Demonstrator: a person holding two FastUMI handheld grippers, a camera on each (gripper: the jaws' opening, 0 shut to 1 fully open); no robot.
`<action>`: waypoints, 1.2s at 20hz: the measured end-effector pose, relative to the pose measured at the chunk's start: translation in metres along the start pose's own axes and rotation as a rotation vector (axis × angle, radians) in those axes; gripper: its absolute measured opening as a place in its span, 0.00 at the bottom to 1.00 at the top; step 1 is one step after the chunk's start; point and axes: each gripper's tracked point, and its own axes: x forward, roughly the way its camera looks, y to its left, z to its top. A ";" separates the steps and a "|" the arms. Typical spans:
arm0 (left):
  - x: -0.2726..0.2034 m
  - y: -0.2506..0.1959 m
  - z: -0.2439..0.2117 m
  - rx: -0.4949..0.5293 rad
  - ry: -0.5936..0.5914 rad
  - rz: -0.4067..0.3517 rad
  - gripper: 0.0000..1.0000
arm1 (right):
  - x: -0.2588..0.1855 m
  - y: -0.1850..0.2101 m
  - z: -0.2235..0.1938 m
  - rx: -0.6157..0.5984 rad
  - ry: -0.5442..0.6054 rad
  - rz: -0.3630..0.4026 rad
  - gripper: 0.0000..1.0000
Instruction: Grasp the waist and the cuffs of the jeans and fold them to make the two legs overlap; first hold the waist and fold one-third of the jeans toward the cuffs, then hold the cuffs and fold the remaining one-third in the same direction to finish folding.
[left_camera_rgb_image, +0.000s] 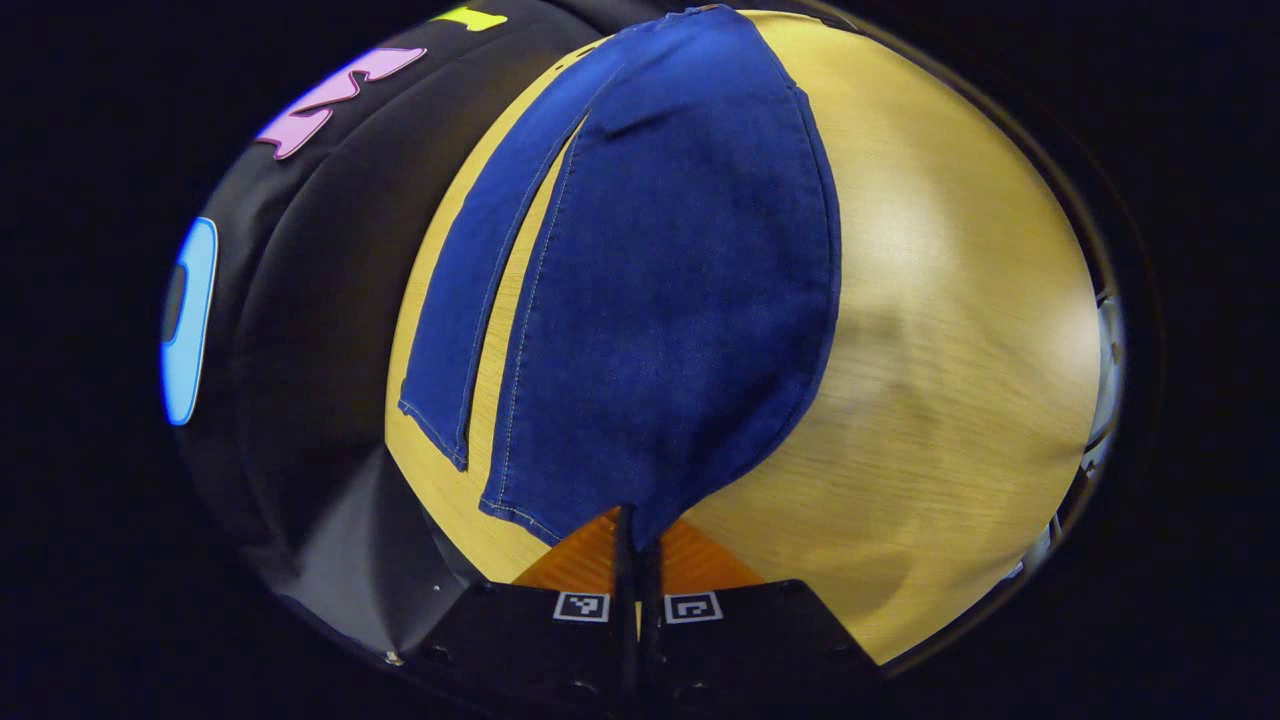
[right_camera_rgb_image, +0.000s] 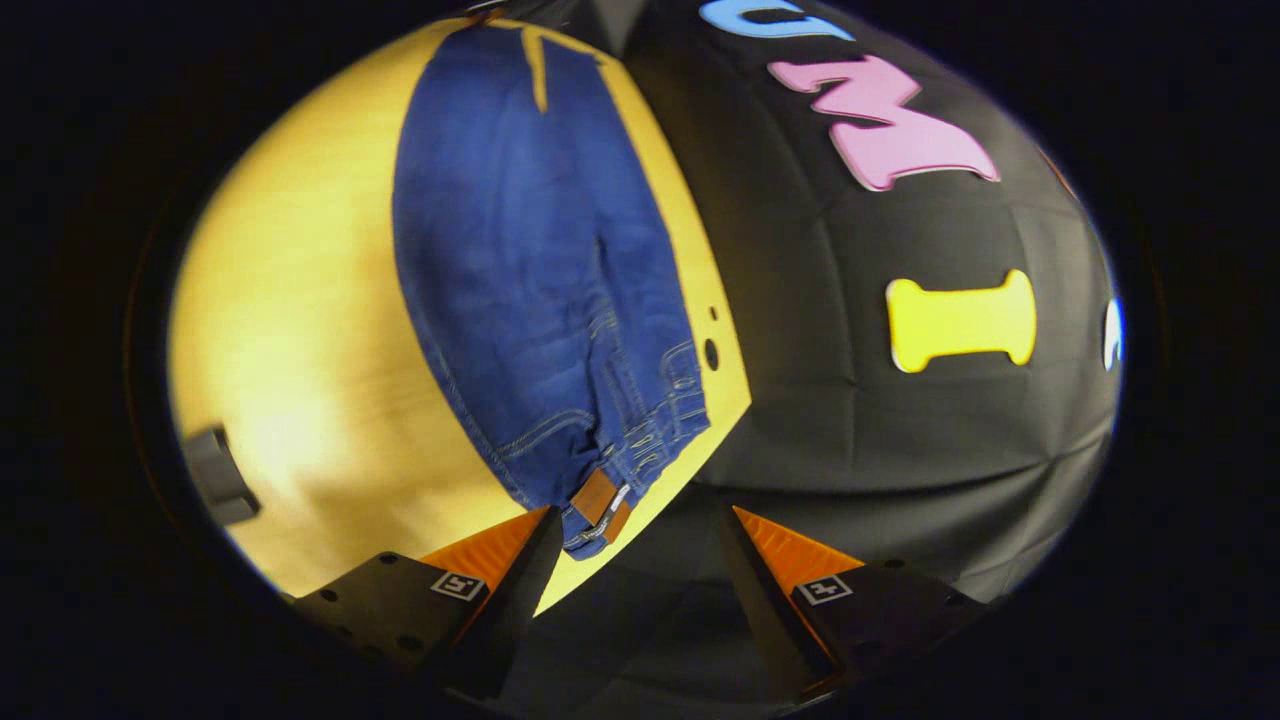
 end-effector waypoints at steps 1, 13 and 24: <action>0.000 0.000 -0.001 0.000 0.005 0.000 0.06 | 0.012 0.009 -0.010 -0.038 0.017 0.031 0.96; 0.000 -0.001 -0.002 0.047 0.034 0.022 0.06 | 0.083 0.017 -0.002 -0.297 -0.057 -0.007 0.91; -0.012 -0.017 0.007 -0.058 0.050 -0.012 0.06 | 0.073 0.047 -0.013 -0.205 -0.040 0.219 0.10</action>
